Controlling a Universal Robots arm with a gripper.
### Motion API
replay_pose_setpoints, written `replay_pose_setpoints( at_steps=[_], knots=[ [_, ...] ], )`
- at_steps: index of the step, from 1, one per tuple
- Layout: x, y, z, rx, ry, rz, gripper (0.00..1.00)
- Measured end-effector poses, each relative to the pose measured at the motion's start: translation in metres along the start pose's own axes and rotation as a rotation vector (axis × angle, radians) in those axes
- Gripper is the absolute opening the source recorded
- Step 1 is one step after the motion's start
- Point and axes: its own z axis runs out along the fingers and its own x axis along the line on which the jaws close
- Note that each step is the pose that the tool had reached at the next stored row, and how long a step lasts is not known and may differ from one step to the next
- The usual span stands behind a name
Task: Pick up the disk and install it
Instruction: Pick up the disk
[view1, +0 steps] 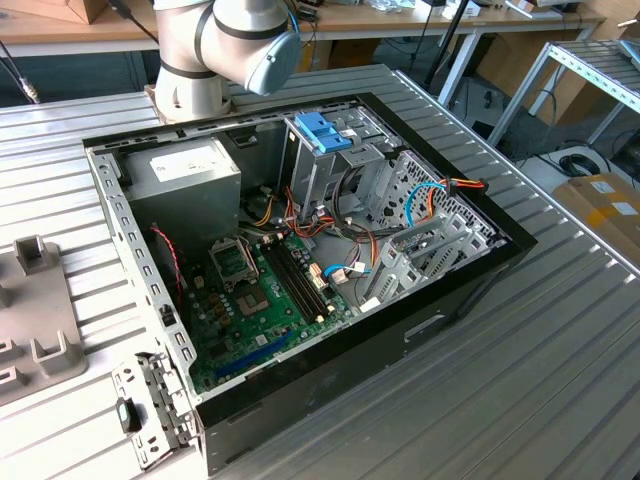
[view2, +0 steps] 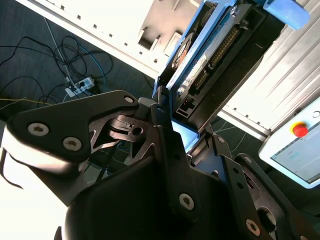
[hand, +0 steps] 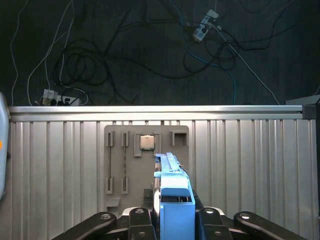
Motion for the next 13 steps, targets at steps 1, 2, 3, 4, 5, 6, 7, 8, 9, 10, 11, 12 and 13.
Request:
replay_pose_setpoints(
  at_steps=[1, 2, 3, 4, 5, 6, 7, 8, 9, 10, 11, 12, 13],
  knots=[
    [0.0002, 0.0, 0.0, 0.0, 0.0, 0.0, 0.37],
    [0.0003, 0.0, 0.0, 0.0, 0.0, 0.0, 0.37],
    [0.0003, 0.0, 0.0, 0.0, 0.0, 0.0, 0.37],
    [0.0004, 0.0, 0.0, 0.0, 0.0, 0.0, 0.37],
    [0.0005, 0.0, 0.0, 0.0, 0.0, 0.0, 0.37],
    [0.0007, 0.0, -0.0001, 0.0, 0.0, 0.0, 0.37],
    [0.0009, 0.0, 0.0, 0.0, 0.0, 0.0, 0.37],
    [0.0013, 0.0, -0.0001, 0.0, 0.0, 0.0, 0.37],
    [0.0016, 0.0, -0.0001, -0.0001, 0.0, 0.0, 0.37],
    [0.0022, 0.0, -0.0001, 0.0, 0.0, 0.0, 0.37],
    [0.0028, 0.0, -0.0002, 0.0, 0.0, 0.0, 0.37],
    [0.0033, 0.0, -0.0002, 0.0, 0.0, 0.0, 0.37],
    [0.0039, 0.0, -0.0002, 0.0, 0.0, 0.0, 0.37]
  ],
)
